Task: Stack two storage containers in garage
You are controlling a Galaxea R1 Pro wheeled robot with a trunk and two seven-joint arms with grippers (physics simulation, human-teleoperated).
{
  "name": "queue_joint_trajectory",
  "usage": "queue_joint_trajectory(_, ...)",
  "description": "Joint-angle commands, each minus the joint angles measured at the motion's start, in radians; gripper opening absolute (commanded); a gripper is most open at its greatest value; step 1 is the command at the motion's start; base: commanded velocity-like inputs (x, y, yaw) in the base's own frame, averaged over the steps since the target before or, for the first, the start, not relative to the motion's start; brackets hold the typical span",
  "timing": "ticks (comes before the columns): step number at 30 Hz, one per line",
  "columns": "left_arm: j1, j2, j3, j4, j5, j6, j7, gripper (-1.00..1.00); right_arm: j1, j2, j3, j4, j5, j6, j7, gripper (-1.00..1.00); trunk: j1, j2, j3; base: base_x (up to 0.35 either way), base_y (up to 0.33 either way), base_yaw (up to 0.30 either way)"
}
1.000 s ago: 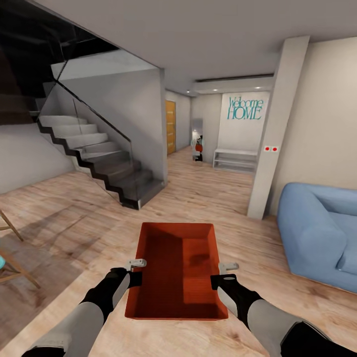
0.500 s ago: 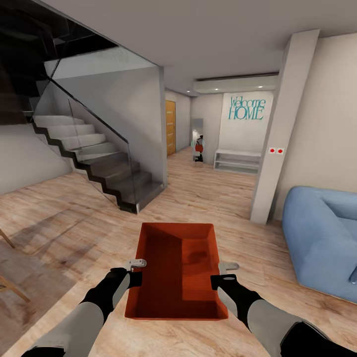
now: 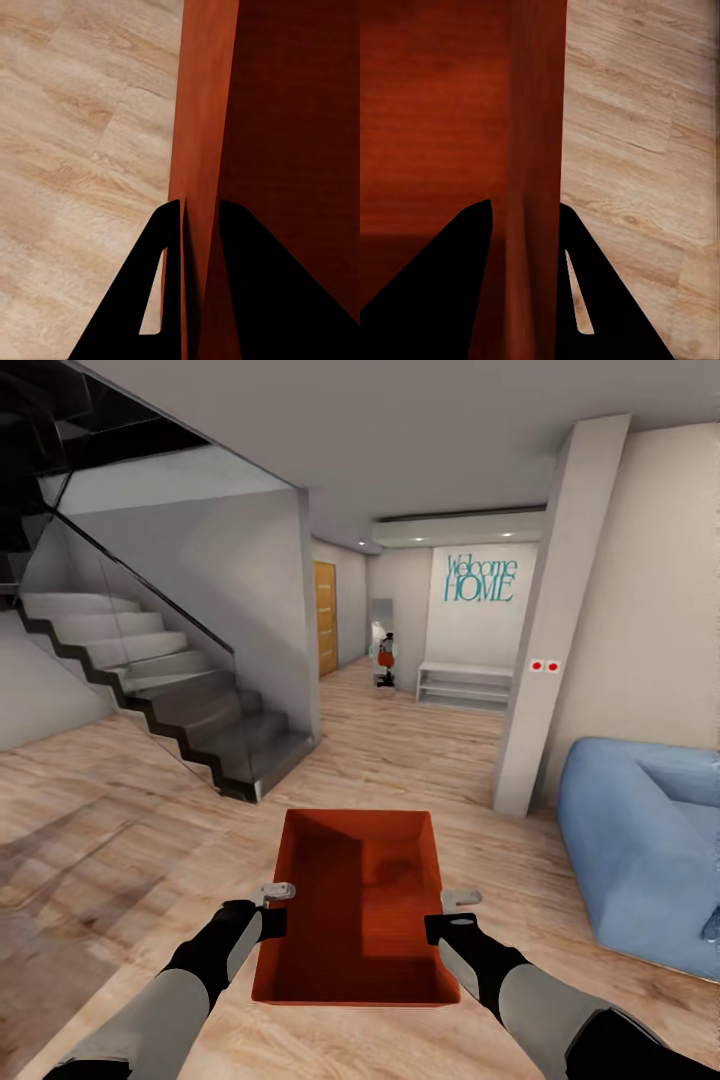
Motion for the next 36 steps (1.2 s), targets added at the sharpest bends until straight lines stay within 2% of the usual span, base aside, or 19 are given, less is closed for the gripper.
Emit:
queue_joint_trajectory(1,0.001,-0.001,0.000,-0.001,-0.010,0.006,0.012,-1.00,-0.001,0.002,0.000,-0.026,0.003,0.006,-0.007,-1.00,0.001,-0.001,0.000,0.321,0.000,-0.156)
queue_joint_trajectory(36,0.001,-0.001,-0.001,0.002,-0.010,0.003,0.012,-1.00,-0.001,0.002,0.000,-0.026,0.003,0.006,-0.007,-1.00,0.001,-0.001,0.000,0.321,0.000,-0.013)
